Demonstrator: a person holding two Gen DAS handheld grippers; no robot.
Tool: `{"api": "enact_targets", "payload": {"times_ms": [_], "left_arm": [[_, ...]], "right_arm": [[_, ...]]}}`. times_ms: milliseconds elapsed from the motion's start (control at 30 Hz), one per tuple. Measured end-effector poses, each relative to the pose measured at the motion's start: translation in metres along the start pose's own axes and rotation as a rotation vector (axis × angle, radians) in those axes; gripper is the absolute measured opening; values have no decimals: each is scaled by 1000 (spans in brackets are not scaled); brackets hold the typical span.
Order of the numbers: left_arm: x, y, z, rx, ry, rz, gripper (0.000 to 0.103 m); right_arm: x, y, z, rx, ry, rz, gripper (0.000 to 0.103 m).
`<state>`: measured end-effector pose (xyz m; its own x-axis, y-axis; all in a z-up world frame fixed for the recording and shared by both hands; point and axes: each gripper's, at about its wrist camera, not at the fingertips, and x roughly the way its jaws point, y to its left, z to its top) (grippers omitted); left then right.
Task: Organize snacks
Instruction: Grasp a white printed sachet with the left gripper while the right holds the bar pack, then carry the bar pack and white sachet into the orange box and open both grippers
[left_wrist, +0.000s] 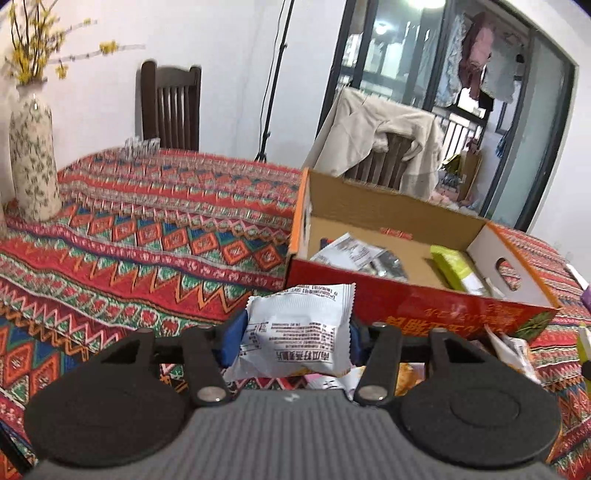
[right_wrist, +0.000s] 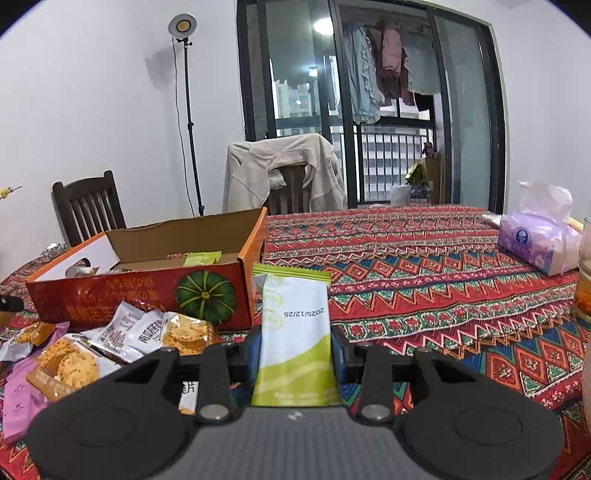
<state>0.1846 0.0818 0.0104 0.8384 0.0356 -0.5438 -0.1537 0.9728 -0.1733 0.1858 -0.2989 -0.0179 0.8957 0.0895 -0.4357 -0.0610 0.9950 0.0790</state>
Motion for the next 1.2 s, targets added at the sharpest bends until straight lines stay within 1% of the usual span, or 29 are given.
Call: {"api": "enact_targets", "payload": {"times_ms": [133, 300, 433, 567, 833, 1033, 1200], "left_arm": [[-16, -7, 1, 22, -45, -1, 54], [-30, -17, 8, 24, -89, -27, 54], [-38, -29, 17, 41, -127, -49, 54], [-39, -46, 24, 66, -148, -65, 54], [-26, -78, 38, 91, -165, -94, 54], [-6, -96, 50, 94, -186, -81, 54], [18, -106, 61, 81, -196, -58, 54]], "right_arm": [[-4, 3, 1, -16, -22, -6, 36], [-14, 10, 5, -46, -57, -10, 36], [-24, 20, 14, -63, -87, 20, 36], [-25, 36, 29, -93, -116, 53, 36], [-10, 70, 67, -137, -174, 101, 36], [17, 94, 95, -141, -194, 120, 36], [47, 106, 111, -128, -184, 126, 36]]}}
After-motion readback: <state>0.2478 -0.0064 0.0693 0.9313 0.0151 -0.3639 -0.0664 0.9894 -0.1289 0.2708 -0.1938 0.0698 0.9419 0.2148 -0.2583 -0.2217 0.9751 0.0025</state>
